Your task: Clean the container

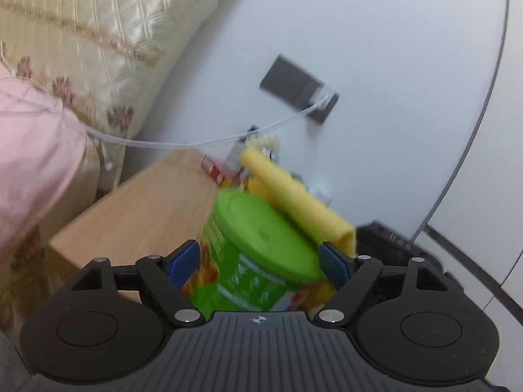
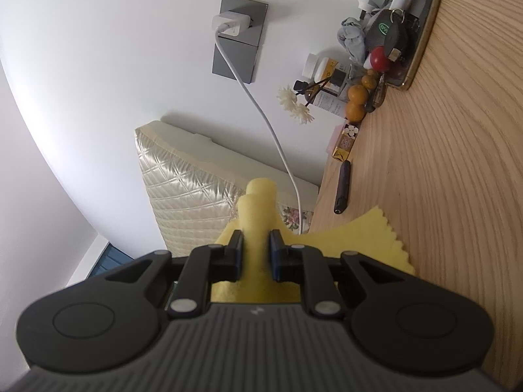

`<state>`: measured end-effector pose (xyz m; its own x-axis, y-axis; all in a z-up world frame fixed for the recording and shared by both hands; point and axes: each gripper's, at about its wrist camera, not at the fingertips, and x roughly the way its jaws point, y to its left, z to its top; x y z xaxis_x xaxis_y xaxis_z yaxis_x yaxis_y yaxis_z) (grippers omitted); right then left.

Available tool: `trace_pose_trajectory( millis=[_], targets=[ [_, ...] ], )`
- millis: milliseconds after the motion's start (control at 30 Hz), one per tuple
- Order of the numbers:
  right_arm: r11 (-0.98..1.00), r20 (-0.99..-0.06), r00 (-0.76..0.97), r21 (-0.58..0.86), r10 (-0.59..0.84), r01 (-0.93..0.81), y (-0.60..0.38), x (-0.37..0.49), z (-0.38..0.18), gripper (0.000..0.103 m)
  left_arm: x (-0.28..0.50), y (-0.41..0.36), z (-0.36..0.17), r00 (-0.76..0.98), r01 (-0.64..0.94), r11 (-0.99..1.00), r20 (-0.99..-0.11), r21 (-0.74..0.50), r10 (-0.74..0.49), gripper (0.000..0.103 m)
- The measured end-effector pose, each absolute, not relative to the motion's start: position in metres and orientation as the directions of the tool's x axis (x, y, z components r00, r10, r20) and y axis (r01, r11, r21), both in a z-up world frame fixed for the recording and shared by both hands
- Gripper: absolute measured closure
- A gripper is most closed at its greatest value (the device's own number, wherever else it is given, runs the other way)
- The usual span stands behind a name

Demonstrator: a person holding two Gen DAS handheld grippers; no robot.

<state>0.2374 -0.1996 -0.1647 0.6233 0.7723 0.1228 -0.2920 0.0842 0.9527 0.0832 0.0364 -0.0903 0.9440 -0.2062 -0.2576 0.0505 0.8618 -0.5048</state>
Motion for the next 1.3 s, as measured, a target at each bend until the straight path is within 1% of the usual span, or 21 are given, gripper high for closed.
trace_pose_trajectory(
  millis=[200,333,433,667,900,1100,1300],
  targets=[
    [0.068,0.130,0.633,0.958,0.763,-0.277,-0.196,0.243,-0.167,0.085,0.083,0.035,-0.091,0.951,0.025,0.859,-0.253,-0.511,-0.178,0.021],
    [0.056,0.134,0.641,0.962,0.756,-0.267,-0.195,0.247,-0.168,0.085,0.087,0.037,-0.092,0.951,0.014,0.850,-0.254,-0.527,-0.174,0.026],
    [0.038,0.142,0.649,0.966,0.747,-0.255,-0.212,0.219,-0.173,0.085,0.093,0.039,-0.091,0.951,0.006,0.844,-0.257,-0.536,-0.170,0.029],
    [0.056,0.125,0.649,0.966,0.750,-0.252,-0.220,0.211,-0.170,0.085,0.107,0.039,-0.087,0.954,0.003,0.869,-0.258,-0.495,-0.150,0.035],
    [0.057,0.114,0.655,0.970,0.747,-0.235,-0.230,0.182,-0.172,0.085,0.109,0.042,-0.087,0.951,0.034,0.878,-0.255,-0.477,-0.175,0.036],
    [0.003,0.139,0.651,0.977,0.746,-0.212,-0.220,0.208,-0.178,0.085,0.109,0.044,-0.089,0.949,0.057,0.881,-0.249,-0.470,-0.194,0.036],
    [0.027,0.136,0.619,0.969,0.774,-0.247,-0.214,0.226,-0.173,0.085,0.110,0.043,-0.089,0.950,0.053,0.881,-0.247,-0.470,-0.189,0.036]
  ],
)
